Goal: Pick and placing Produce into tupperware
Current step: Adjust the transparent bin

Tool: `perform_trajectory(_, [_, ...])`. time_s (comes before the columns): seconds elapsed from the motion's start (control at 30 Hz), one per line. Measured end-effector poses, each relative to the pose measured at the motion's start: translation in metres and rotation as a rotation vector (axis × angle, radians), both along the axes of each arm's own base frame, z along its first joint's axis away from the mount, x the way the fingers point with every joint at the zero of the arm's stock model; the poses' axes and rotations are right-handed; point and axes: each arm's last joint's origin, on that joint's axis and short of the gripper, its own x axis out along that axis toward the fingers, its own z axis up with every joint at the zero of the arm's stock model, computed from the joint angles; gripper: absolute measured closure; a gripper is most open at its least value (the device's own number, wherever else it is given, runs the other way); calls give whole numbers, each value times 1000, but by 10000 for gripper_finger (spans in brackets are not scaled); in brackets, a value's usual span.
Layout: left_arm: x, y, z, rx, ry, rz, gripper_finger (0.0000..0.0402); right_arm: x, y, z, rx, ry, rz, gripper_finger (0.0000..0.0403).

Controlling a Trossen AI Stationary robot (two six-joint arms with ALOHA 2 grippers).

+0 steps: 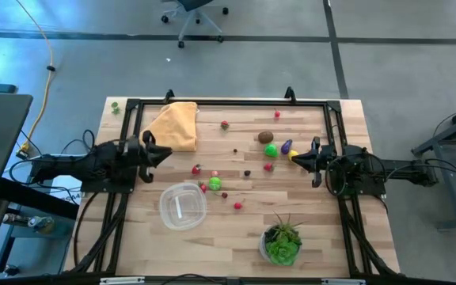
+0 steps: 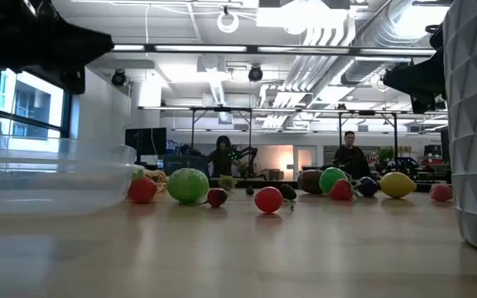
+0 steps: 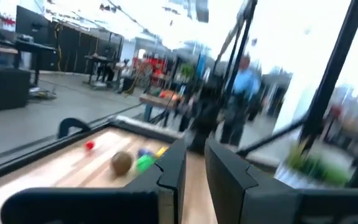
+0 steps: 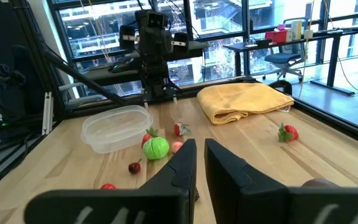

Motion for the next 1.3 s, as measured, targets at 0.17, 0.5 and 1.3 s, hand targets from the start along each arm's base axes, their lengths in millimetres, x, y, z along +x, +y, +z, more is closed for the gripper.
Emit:
perform_trajectory(0.17, [-3,0,10,-4,-116,-4,350,0,0,0,93,-14,-1,378])
perform_trajectory(0.5, [-9,-1,26,17,-291,12,350,0,0,9,616,-163,11,378])
perform_trajectory(1.3, [13,-4,113,335,244,-150,350,-5,-2,31,785,-439,37,378])
